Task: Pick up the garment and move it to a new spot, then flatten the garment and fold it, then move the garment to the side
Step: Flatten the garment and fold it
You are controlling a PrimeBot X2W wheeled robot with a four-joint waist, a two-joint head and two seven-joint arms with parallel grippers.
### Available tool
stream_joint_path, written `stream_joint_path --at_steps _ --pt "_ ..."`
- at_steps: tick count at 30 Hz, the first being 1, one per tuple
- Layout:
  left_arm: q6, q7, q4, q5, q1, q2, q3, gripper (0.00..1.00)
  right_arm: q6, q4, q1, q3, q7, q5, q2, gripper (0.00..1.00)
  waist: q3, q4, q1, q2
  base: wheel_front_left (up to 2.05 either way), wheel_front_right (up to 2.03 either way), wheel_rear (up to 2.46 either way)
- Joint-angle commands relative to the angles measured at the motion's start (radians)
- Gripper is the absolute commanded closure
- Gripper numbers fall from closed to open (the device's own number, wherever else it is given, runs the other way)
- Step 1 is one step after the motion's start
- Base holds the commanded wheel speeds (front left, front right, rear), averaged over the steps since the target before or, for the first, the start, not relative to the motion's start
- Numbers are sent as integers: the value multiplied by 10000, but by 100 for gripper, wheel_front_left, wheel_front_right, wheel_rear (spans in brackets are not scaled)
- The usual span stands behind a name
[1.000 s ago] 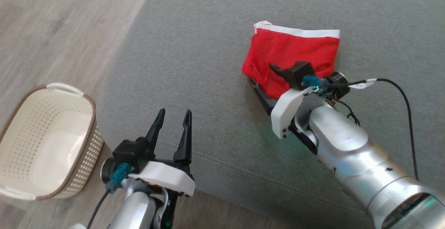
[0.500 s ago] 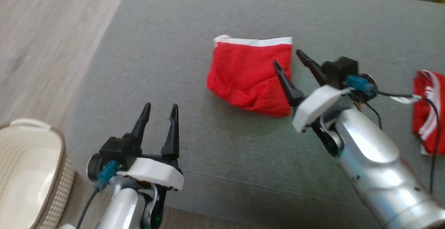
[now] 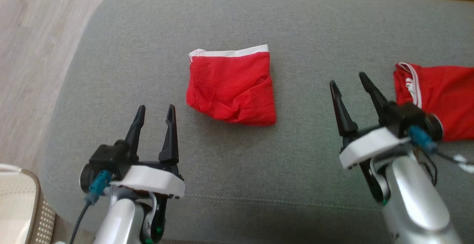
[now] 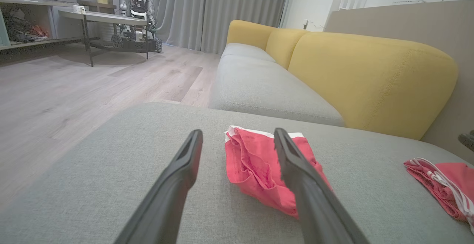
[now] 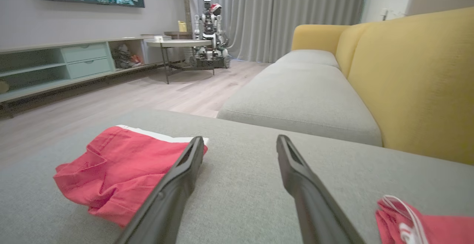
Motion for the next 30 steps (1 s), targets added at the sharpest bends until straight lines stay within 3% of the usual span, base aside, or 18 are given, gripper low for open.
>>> stream_joint_path --at_steps 1,10,30 --pt "-31 -53 -397 123 -89 60 406 0 0 -549 73 -9 -93 -156 219 0 -29 -86 0 -1 0 0 0" --pt "-32 -53 -387 62 205 60 279 0 0 -1329 1326 -485 -93 -796 564 0 59 -264 0 -1 0 0 0" --pt "-13 -53 -462 0 137 60 59 0 0 -1243 1234 -300 -93 -680 585 0 194 173 0 -1 0 0 0"
